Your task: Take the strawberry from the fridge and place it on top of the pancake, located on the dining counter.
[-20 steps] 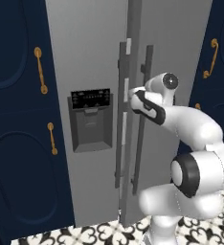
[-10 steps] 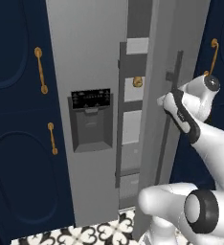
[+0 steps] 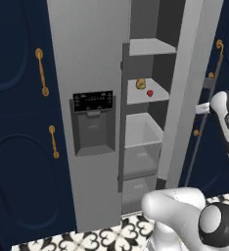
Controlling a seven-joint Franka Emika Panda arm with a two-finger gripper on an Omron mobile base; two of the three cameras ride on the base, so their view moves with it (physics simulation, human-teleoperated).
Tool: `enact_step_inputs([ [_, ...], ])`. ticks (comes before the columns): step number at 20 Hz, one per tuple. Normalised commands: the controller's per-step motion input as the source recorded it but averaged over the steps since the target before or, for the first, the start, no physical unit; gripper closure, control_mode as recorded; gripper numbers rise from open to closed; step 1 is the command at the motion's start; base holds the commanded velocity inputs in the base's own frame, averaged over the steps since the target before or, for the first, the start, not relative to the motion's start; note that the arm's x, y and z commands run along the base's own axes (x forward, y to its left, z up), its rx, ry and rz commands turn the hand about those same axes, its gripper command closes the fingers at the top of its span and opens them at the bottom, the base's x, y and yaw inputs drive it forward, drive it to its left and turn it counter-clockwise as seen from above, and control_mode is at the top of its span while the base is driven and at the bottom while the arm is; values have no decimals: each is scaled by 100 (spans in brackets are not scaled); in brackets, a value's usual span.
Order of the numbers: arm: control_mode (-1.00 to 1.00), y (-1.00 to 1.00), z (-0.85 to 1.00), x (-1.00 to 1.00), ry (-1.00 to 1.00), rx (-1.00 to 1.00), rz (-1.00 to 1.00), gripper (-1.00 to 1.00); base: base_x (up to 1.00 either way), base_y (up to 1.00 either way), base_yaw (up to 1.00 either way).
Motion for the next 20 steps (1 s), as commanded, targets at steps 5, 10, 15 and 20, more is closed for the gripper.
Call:
enact_step_inputs([
  [5, -100, 25, 65, -80, 9, -24, -11, -100, 0, 0, 0],
  [10, -100, 65, 16, -54, 13, -33, -16, -100, 0, 0, 0],
  [15, -100, 100, 0, 6, 32, -62, -13, -100, 0, 0, 0],
  [20, -100, 54, 0, 51, 31, -71, -6, -100, 0, 0, 0],
])
